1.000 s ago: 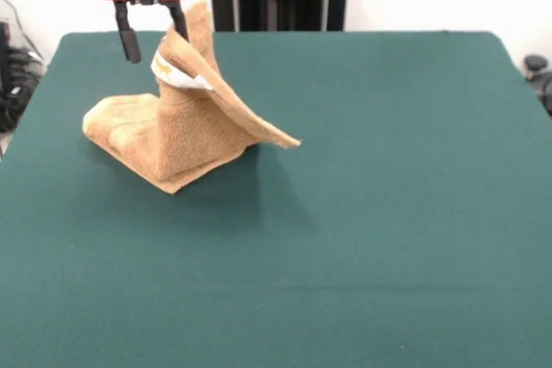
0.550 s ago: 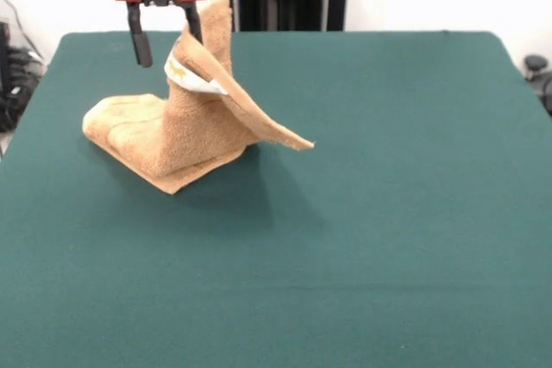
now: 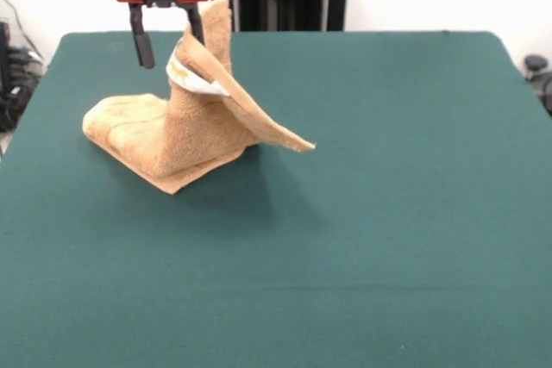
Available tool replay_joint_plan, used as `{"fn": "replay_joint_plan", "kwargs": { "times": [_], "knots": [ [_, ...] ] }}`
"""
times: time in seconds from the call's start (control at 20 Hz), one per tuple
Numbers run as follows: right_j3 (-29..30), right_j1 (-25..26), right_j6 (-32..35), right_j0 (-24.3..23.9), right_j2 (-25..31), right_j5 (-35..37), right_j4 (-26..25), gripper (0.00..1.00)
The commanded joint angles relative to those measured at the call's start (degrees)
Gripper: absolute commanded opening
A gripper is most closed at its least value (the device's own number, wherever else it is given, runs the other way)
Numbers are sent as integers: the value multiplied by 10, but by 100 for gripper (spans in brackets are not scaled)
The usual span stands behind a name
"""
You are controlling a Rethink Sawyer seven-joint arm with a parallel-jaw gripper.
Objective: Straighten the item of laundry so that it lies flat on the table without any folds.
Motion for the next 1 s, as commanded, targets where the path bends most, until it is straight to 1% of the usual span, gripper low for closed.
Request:
{"fn": "replay_joint_plan", "kwargs": {
  "times": [0.05,0.2,0.25,0.5,0.85,1.0],
  "knots": [
    [61,12,103,43,38,-48,32,100],
    [70,13,113,46,40,-63,40,100],
    [73,13,119,53,35,-68,47,0],
    [79,12,137,65,25,-78,62,0],
    [95,6,160,93,4,-112,85,0],
    [101,6,160,98,-1,-120,97,0]
  ]
}}
